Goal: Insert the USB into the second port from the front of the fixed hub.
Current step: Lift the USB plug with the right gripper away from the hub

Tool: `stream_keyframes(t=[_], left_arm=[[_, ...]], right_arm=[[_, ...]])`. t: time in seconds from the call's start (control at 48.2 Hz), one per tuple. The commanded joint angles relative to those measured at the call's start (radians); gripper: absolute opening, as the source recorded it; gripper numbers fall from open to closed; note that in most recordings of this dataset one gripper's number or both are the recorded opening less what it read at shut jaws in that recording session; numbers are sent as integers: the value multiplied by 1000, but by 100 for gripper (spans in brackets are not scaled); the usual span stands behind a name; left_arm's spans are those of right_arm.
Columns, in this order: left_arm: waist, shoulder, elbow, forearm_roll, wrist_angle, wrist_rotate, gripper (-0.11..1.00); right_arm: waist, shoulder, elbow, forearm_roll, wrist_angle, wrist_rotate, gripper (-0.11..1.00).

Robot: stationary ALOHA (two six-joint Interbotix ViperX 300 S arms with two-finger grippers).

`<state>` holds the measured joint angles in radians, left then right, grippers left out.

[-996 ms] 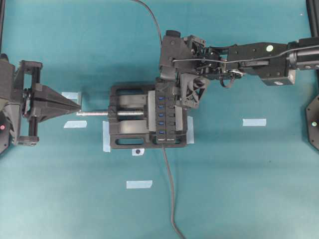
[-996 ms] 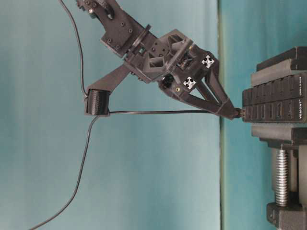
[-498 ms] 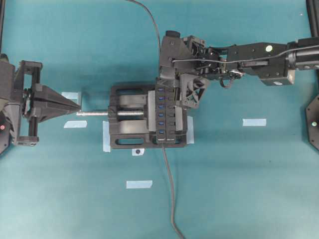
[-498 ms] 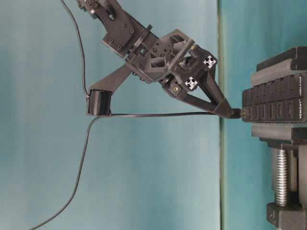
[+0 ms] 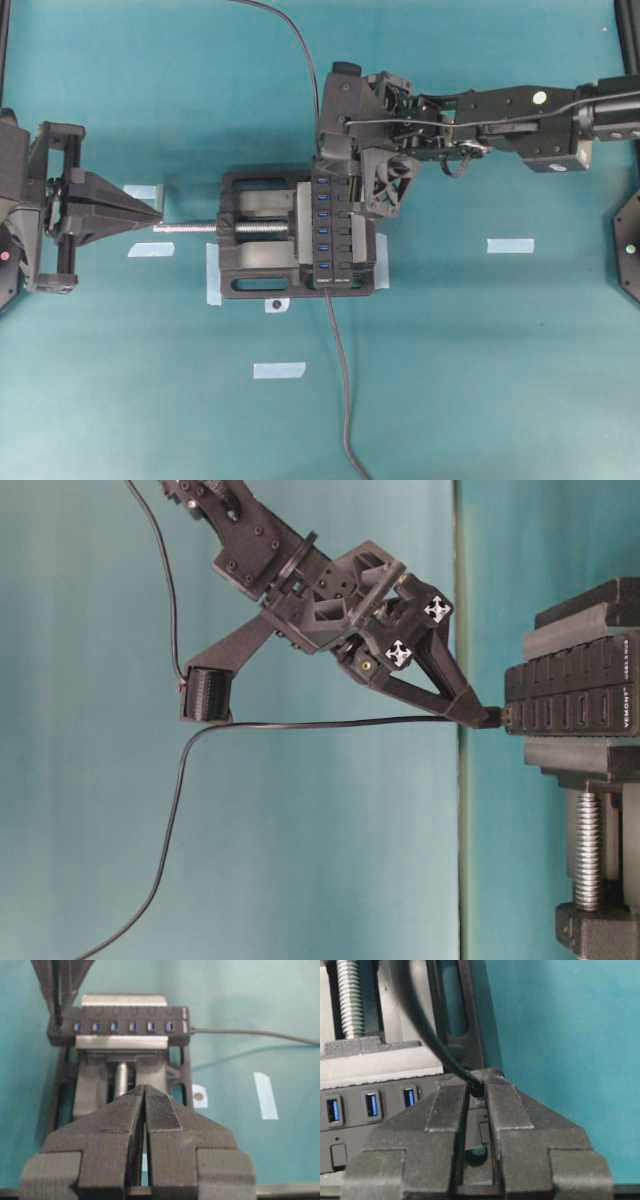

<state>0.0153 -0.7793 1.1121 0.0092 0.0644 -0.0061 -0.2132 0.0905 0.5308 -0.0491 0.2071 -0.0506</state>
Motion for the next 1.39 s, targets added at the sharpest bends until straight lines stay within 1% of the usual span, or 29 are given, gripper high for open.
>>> stream_keyframes(t=[0.0, 0.208, 0.394, 0.498, 0.623, 0.934, 1.37], left_arm=[[-2, 0, -23, 0, -6, -2, 0], [-2, 0, -23, 0, -6, -2, 0], [-2, -2, -25, 0, -6, -3, 0], [-3, -3, -26, 2, -6, -9, 0], [-6, -3, -21, 2, -6, -23, 0], [-9, 0, -21, 0, -6, -26, 0], [-9, -3, -21, 2, -6, -26, 0]], right_arm=[[11, -52, -32, 3, 0, 5, 6], [14, -86, -57, 6, 43, 5, 6], [26, -114, -81, 8, 110, 8, 6], [37, -126, -94, 17, 153, 21, 6], [51, -146, -101, 17, 186, 41, 6], [72, -176, -100, 17, 193, 72, 6], [103, -175, -89, 20, 193, 80, 6]])
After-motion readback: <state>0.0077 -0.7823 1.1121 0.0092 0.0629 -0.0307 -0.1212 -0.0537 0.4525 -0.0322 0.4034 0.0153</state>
